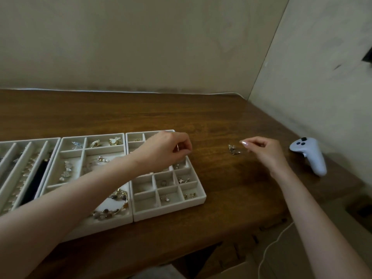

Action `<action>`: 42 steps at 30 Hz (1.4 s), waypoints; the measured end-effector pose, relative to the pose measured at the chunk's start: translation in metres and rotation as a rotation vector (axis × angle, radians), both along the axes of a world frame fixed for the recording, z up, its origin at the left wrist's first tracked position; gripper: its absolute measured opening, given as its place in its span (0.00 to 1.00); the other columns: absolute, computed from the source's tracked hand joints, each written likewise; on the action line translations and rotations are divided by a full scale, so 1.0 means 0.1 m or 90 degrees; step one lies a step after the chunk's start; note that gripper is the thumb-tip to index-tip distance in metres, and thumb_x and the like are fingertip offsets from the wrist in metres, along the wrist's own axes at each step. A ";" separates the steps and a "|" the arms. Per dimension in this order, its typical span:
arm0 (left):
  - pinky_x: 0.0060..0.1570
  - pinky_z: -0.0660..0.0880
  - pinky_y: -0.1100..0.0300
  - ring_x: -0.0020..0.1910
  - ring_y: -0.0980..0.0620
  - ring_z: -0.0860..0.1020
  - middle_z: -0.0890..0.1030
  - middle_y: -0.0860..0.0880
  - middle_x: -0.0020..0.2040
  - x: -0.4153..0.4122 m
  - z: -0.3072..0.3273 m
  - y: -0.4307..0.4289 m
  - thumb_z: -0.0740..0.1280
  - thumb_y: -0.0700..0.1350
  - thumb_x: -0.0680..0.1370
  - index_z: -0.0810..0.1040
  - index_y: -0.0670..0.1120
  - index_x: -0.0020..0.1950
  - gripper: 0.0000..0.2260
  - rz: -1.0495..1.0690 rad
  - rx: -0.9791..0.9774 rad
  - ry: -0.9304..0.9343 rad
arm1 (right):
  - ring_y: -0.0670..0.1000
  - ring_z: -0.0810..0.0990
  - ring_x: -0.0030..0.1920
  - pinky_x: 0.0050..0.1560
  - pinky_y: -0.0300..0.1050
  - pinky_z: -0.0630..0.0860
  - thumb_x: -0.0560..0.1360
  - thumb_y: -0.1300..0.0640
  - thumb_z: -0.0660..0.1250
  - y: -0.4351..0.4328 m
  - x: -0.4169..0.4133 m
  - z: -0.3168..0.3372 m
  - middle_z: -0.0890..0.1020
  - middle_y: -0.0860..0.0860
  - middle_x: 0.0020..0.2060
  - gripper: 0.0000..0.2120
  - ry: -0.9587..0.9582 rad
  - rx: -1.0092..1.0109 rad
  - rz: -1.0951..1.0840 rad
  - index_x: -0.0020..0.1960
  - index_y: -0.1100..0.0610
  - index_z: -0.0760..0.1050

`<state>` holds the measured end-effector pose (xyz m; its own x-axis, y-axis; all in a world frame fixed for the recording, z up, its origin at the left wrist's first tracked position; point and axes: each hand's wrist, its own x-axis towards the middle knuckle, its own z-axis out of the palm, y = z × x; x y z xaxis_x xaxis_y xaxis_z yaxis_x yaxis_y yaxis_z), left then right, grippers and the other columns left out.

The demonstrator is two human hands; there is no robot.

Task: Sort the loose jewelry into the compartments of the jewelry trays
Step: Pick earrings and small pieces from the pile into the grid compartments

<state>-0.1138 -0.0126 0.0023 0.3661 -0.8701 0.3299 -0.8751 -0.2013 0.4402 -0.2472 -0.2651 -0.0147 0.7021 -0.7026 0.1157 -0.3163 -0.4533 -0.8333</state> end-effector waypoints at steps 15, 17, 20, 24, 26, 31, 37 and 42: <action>0.54 0.75 0.58 0.53 0.54 0.74 0.73 0.48 0.58 0.23 -0.23 -1.50 0.66 0.46 0.76 0.73 0.49 0.61 0.13 0.000 0.130 0.058 | 0.46 0.77 0.48 0.47 0.43 0.72 0.74 0.48 0.68 -0.19 0.25 -0.17 0.81 0.44 0.44 0.04 0.129 -0.181 0.031 0.45 0.47 0.80; 0.53 0.74 0.60 0.54 0.54 0.74 0.73 0.48 0.59 0.21 -0.23 -1.61 0.65 0.46 0.77 0.74 0.49 0.60 0.12 -0.001 0.130 0.092 | 0.46 0.79 0.46 0.46 0.44 0.73 0.74 0.49 0.69 -0.21 0.25 -0.19 0.82 0.44 0.41 0.04 0.096 -0.157 0.020 0.43 0.48 0.80; 0.50 0.72 0.62 0.51 0.55 0.74 0.76 0.48 0.58 0.16 -0.21 -1.69 0.62 0.43 0.78 0.75 0.47 0.59 0.10 -0.019 0.129 0.149 | 0.48 0.80 0.47 0.53 0.48 0.75 0.74 0.53 0.68 -0.23 0.21 -0.22 0.83 0.47 0.41 0.05 0.018 -0.021 0.019 0.43 0.51 0.82; 0.52 0.70 0.63 0.51 0.56 0.74 0.77 0.50 0.55 0.19 -0.21 -1.64 0.62 0.41 0.78 0.77 0.47 0.56 0.09 -0.040 0.125 0.201 | 0.47 0.80 0.46 0.54 0.47 0.74 0.74 0.55 0.68 -0.23 0.21 -0.24 0.84 0.46 0.39 0.07 -0.053 0.031 0.013 0.39 0.51 0.82; 0.51 0.71 0.62 0.51 0.56 0.74 0.76 0.51 0.52 0.20 -0.21 -1.63 0.64 0.42 0.77 0.77 0.47 0.54 0.07 -0.053 0.139 0.204 | 0.47 0.79 0.46 0.54 0.46 0.73 0.74 0.54 0.69 -0.23 0.22 -0.23 0.83 0.47 0.39 0.05 -0.062 0.036 0.004 0.41 0.52 0.82; 0.50 0.73 0.61 0.50 0.54 0.75 0.77 0.51 0.50 0.18 -0.21 -1.63 0.65 0.42 0.76 0.75 0.48 0.49 0.03 -0.044 0.137 0.182 | 0.47 0.78 0.46 0.53 0.45 0.73 0.74 0.54 0.68 -0.24 0.21 -0.23 0.82 0.48 0.41 0.04 -0.065 0.042 0.009 0.43 0.53 0.81; 0.42 0.74 0.65 0.44 0.55 0.77 0.79 0.50 0.46 0.27 -0.06 -1.41 0.65 0.43 0.77 0.75 0.47 0.47 0.01 0.024 0.011 0.336 | 0.45 0.78 0.47 0.50 0.43 0.73 0.73 0.54 0.70 -0.20 0.17 -0.20 0.82 0.45 0.43 0.03 -0.041 0.001 0.072 0.46 0.50 0.81; 0.43 0.75 0.65 0.42 0.58 0.79 0.81 0.50 0.44 0.24 0.06 -1.01 0.66 0.43 0.76 0.76 0.44 0.49 0.04 0.011 -0.013 0.333 | 0.42 0.75 0.44 0.42 0.38 0.70 0.70 0.51 0.73 -0.14 0.17 -0.21 0.78 0.42 0.44 0.05 0.067 -0.169 0.097 0.45 0.47 0.80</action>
